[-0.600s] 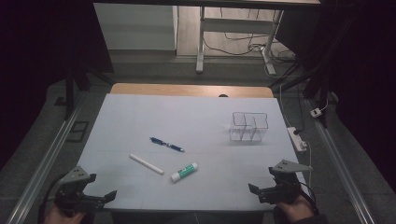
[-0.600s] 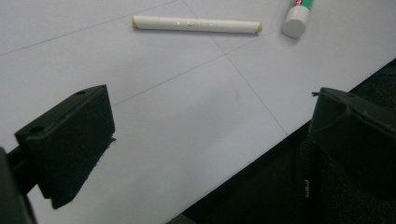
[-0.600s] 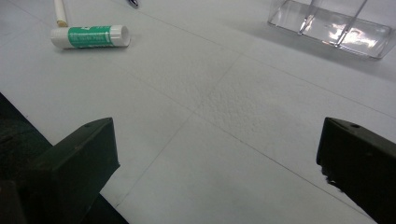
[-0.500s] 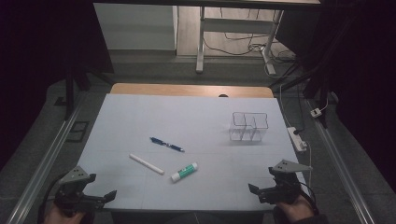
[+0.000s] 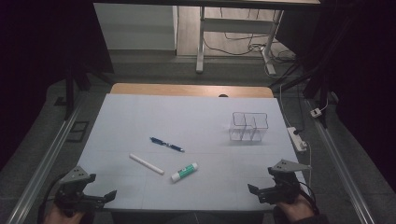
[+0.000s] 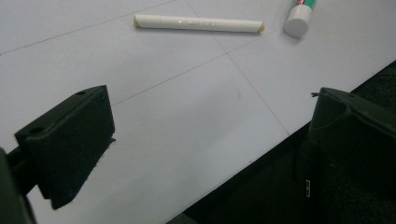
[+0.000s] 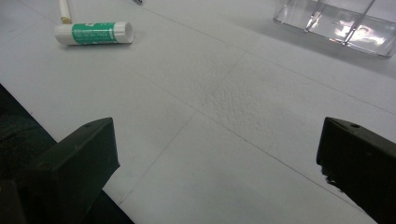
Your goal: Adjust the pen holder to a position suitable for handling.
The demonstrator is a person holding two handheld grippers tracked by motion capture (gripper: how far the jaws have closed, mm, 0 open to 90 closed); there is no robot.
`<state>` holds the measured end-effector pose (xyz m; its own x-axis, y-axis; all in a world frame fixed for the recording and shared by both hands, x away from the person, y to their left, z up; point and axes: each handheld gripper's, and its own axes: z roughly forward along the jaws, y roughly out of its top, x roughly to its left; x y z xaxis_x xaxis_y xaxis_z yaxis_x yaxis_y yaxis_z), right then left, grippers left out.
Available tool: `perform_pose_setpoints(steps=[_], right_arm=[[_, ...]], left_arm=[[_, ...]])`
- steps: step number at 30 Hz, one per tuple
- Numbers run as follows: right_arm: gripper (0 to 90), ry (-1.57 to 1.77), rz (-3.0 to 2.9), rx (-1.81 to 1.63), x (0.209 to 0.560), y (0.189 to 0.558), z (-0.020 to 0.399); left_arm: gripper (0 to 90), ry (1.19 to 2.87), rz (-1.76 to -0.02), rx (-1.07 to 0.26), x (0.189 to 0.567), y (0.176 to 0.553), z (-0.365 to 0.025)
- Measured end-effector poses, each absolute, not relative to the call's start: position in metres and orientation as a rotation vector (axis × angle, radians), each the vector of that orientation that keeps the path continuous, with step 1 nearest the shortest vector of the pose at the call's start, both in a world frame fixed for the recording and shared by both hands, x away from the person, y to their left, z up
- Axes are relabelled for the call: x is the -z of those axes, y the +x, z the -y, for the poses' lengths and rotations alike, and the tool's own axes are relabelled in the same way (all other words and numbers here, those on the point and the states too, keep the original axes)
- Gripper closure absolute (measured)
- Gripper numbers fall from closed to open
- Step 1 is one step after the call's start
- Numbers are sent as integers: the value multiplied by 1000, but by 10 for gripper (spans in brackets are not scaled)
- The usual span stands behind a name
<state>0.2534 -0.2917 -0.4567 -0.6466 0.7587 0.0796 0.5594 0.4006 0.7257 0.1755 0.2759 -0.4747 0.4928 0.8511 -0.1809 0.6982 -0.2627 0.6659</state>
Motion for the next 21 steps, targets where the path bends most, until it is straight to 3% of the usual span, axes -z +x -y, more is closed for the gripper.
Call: perform_pose_setpoints(steps=[21], right_arm=[[0,1177,-2360,-1079,454,260,293]], left_arm=[[0,2062,-1269,-267,475,177,-273]])
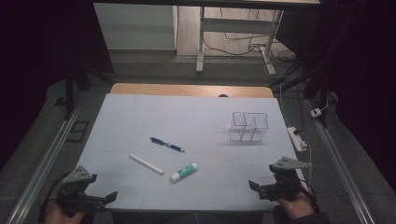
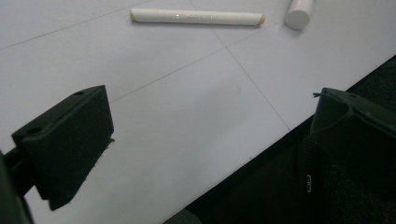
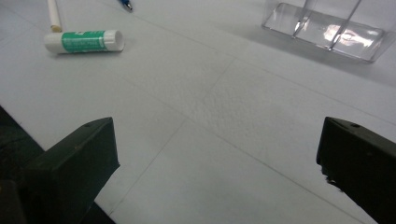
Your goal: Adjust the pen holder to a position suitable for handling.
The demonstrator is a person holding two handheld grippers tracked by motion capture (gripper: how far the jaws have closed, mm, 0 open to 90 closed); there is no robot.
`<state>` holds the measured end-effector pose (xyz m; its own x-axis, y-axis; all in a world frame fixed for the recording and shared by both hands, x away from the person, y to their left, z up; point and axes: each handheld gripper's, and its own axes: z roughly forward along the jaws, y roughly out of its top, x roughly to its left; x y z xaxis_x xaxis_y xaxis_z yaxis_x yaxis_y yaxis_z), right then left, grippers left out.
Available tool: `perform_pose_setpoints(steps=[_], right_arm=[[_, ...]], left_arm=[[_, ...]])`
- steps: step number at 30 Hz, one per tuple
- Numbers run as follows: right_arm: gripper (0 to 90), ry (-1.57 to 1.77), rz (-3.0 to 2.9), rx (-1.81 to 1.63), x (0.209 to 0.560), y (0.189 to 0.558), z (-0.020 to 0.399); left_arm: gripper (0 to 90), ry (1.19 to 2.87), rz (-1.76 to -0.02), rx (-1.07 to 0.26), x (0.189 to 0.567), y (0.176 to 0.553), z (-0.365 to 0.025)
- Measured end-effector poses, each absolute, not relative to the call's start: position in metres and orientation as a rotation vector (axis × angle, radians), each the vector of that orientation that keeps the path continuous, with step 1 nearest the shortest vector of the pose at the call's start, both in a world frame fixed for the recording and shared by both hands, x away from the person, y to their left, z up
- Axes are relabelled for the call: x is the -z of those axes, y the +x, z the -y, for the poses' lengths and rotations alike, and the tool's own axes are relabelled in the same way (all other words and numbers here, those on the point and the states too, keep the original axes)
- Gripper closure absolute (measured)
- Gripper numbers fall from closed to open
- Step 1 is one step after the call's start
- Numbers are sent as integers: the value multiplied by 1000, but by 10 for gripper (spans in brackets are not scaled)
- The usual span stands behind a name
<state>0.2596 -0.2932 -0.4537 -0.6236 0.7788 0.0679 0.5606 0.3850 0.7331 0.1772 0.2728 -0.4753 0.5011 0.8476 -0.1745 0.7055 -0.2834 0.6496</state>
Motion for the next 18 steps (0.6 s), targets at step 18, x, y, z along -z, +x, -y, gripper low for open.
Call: perform_pose_setpoints(steps=[18], right_arm=[[0,1154,-2337,-1066,458,292,286]], left_arm=[[3,2073,-1263,-265,476,177,-272]])
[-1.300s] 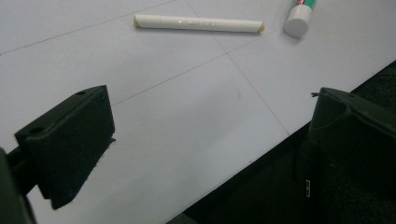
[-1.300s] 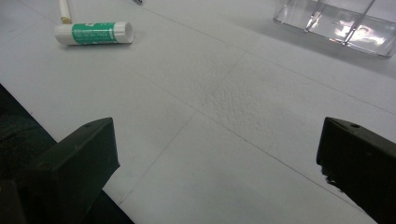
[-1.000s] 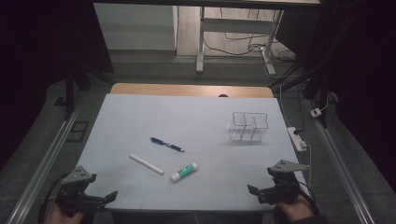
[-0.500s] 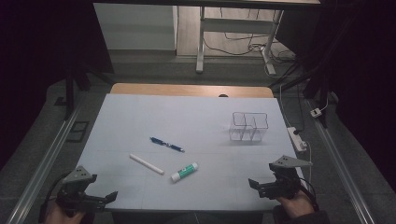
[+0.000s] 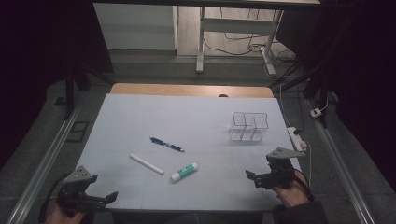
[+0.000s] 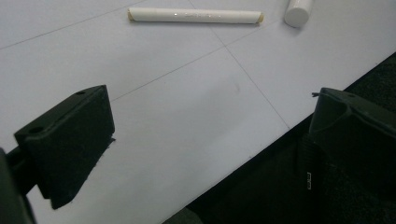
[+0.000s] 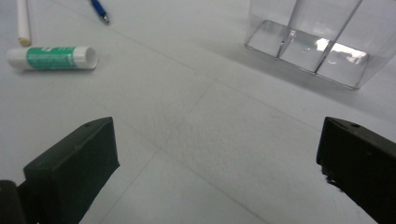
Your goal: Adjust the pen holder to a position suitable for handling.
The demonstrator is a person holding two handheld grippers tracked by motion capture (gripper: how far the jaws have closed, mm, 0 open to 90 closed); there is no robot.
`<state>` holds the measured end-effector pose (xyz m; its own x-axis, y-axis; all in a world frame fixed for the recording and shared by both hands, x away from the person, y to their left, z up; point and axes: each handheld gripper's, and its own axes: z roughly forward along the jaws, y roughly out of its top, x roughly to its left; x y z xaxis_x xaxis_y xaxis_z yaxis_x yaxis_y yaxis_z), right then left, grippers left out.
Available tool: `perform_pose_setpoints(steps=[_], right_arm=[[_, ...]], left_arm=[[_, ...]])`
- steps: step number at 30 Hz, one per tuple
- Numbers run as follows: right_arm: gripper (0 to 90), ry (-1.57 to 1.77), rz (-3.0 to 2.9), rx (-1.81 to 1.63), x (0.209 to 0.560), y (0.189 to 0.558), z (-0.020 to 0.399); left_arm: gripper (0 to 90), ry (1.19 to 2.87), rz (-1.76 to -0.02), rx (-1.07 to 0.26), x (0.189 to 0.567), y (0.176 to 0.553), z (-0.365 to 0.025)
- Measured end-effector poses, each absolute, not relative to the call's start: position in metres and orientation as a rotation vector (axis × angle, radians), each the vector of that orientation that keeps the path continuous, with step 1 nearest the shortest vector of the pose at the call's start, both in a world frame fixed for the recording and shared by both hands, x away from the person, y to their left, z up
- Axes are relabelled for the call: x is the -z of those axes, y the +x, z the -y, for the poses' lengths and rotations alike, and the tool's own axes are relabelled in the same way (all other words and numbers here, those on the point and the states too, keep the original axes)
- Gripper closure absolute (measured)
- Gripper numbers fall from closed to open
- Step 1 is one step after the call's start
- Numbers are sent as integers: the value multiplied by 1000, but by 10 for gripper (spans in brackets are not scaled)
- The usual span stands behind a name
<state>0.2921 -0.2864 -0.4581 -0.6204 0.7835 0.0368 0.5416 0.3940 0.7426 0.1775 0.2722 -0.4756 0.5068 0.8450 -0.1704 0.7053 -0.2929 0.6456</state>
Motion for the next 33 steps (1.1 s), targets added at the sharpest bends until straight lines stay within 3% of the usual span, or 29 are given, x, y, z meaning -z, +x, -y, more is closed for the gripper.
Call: perform_pose_setpoints(steps=[33], right_arm=[[0,1370,-2231,-896,476,371,304]], left_arm=[[8,2061,-1265,-251,476,178,-274]])
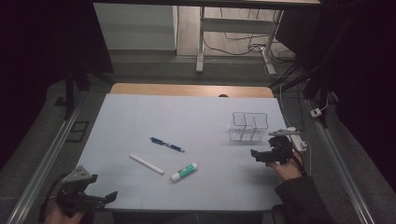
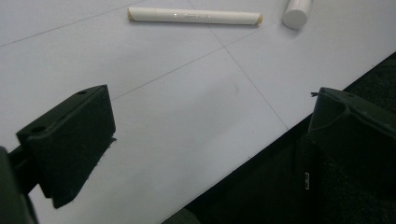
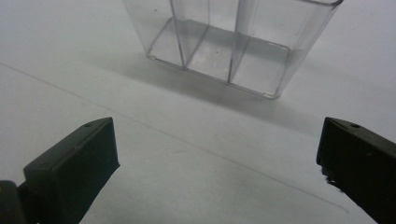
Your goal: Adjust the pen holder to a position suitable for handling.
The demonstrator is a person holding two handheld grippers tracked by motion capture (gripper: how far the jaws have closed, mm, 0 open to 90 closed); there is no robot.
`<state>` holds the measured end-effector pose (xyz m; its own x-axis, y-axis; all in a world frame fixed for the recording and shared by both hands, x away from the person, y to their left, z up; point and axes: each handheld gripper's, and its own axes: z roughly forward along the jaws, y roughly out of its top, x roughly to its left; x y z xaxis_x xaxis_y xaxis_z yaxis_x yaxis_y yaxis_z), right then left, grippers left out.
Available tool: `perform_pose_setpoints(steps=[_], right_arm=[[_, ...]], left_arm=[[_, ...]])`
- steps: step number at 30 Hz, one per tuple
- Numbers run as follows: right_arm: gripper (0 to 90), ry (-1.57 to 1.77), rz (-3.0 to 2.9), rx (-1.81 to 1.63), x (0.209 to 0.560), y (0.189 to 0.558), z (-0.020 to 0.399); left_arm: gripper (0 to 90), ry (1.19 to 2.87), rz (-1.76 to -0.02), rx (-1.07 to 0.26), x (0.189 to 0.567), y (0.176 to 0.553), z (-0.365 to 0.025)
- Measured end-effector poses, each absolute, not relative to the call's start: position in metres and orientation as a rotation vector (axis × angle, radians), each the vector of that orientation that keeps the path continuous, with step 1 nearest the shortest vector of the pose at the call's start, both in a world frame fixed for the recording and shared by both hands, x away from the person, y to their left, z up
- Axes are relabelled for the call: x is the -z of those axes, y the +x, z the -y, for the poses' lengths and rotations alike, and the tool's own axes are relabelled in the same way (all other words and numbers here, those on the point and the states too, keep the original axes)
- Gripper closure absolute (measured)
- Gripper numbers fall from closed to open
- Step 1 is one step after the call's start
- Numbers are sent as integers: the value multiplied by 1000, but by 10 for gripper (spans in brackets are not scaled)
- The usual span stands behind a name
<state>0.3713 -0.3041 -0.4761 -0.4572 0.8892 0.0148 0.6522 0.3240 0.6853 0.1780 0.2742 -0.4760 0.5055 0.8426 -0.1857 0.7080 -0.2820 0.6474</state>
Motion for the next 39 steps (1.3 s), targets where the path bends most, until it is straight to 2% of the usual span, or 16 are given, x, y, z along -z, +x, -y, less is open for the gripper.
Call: perform_pose_setpoints(steps=[12,13,15,16,20,32,39], right_arm=[[1,1391,-2234,-817,486,394,307],[61,1400,-2229,-812,485,397,309],[84,1406,-2224,-805,484,397,309],[160,1404,-2220,-797,483,399,311],[324,1384,-2223,-779,481,402,315],[898,1361,-2203,-737,478,426,331],[900,1416,-2204,-735,484,444,334]], left_arm=[[8,2065,-1260,-252,476,178,-274],[8,2063,-1259,-249,476,178,-274],[8,2060,-1261,-248,476,178,-274],[8,2059,-1262,-248,476,178,-274],[9,2057,-1261,-245,476,178,-275],[13,2051,-1260,-237,476,178,-276],[16,2040,-1267,-226,476,179,-277]])
